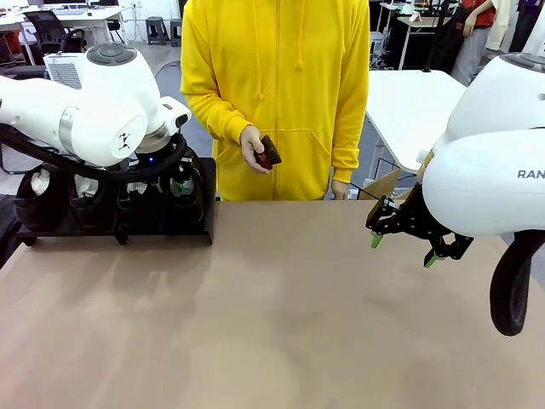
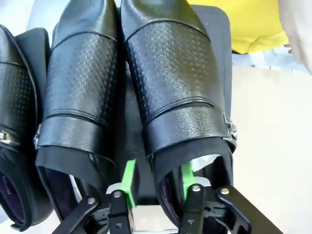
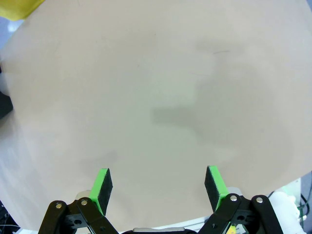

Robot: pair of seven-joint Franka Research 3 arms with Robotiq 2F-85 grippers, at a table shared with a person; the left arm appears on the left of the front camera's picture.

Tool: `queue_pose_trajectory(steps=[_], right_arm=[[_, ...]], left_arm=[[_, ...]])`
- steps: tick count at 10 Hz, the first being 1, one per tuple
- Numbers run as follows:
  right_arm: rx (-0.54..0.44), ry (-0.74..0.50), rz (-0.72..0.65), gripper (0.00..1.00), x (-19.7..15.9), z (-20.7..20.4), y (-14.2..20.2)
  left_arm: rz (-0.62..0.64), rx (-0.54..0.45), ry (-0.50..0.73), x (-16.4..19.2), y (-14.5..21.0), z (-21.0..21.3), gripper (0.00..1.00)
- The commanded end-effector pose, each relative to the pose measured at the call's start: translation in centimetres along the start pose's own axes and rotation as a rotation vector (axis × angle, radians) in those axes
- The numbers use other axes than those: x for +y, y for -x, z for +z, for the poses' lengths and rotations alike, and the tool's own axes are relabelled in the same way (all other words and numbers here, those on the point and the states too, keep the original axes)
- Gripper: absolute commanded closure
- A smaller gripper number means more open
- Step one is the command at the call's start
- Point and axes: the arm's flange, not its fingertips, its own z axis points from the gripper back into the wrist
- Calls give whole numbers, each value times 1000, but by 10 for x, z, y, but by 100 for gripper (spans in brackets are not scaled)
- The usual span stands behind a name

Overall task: Organize the shoes by placing them on the stand.
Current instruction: Place the Shoe from the middle of the table onto the Shoes Stand.

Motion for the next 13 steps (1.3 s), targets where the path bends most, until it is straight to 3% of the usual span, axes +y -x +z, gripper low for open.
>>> queue_pose_trajectory(steps=[1, 9, 10, 13], right_arm=[[7, -28, 9, 0, 2, 1, -4], [7, -28, 9, 0, 2, 1, -4], [7, -28, 9, 0, 2, 1, -4], [7, -28, 9, 0, 2, 1, -4]], left_arm=[[-5, -44, -45, -6, -2, 7, 0], [0, -24, 29, -17, 33, 107, 0], [-15, -52, -10, -24, 13, 82, 0], [-15, -52, -10, -24, 13, 82, 0]])
